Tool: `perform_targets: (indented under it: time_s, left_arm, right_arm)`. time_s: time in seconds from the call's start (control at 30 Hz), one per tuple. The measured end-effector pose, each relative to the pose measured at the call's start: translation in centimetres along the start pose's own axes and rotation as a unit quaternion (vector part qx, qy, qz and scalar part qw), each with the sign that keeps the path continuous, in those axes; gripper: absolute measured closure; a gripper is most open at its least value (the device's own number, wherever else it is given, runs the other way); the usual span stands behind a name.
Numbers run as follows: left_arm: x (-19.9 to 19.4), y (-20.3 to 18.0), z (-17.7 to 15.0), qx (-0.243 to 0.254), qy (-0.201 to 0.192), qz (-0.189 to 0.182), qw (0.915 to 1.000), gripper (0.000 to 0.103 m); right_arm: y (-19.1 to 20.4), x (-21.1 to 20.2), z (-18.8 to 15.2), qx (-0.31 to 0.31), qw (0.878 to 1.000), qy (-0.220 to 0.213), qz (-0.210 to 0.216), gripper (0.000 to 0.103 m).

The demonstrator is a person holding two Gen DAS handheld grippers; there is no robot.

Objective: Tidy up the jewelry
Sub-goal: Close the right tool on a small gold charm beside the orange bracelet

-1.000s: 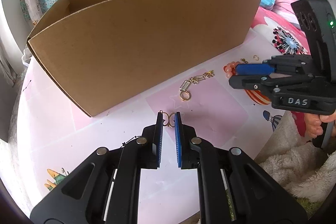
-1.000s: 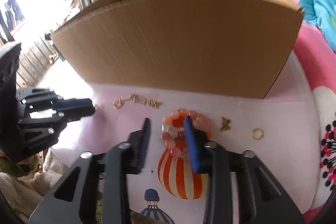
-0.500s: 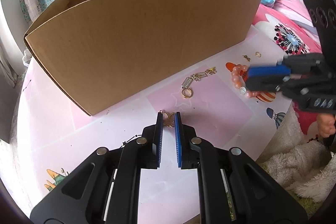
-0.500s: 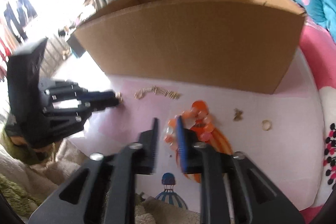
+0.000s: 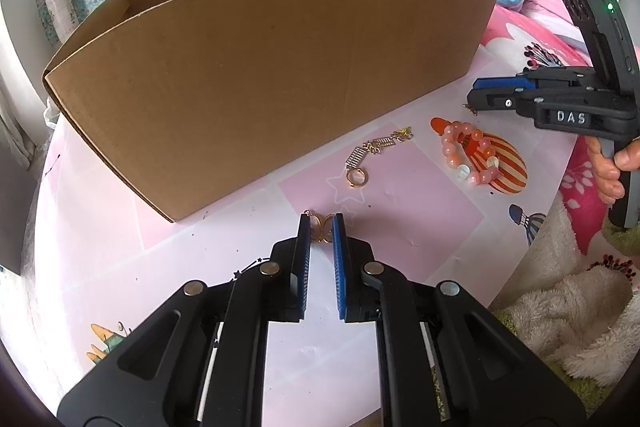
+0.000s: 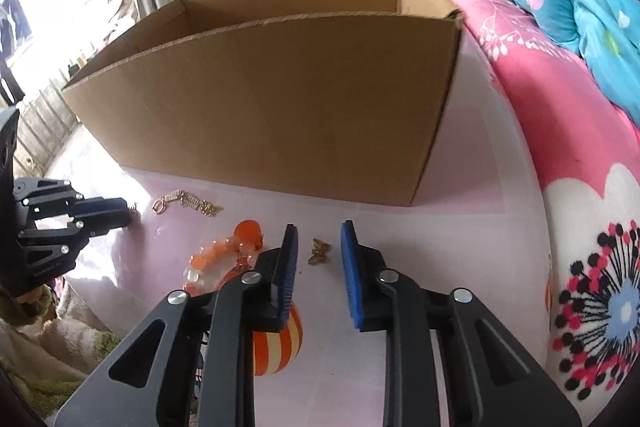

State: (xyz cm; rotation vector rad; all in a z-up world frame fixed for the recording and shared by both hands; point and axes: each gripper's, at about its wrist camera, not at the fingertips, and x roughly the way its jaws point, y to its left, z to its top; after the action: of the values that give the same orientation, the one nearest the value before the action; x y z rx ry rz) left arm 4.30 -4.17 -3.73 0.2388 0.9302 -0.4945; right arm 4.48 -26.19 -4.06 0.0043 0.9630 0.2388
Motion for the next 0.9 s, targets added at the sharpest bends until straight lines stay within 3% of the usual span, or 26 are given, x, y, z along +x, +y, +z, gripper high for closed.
perform_targets:
  time_s: [0.17,0.2,0.53,0.9]
  left_arm:
    - [0.1,0.0,0.0,-0.001,0.001,0.0,1.0,0.093]
    - [0.1,0.0,0.0,0.0,0.001,0.001,1.0,0.093]
    - [-0.1,0.0,-0.1,0.0,-0.008,0.002,1.0,0.093]
    - [-4.0,-0.1,0.4,-0.014,-0.058,-0.006,0.9982,0.093]
  right_arm:
    - [0.9,0.1,-0.8,-0.017,1.0,0.009,-0.02,0.09]
    - [1.0,0.0,-0.9,-0.016,1.0,0.01,-0.02,0.096]
    - [0.6,-0.5,-1.0,0.014,1.0,-0.001,-0.001,0.096]
    - [1.4,-5.8,-0.6,0.022,0.998,-0.064,-0.004,0.096]
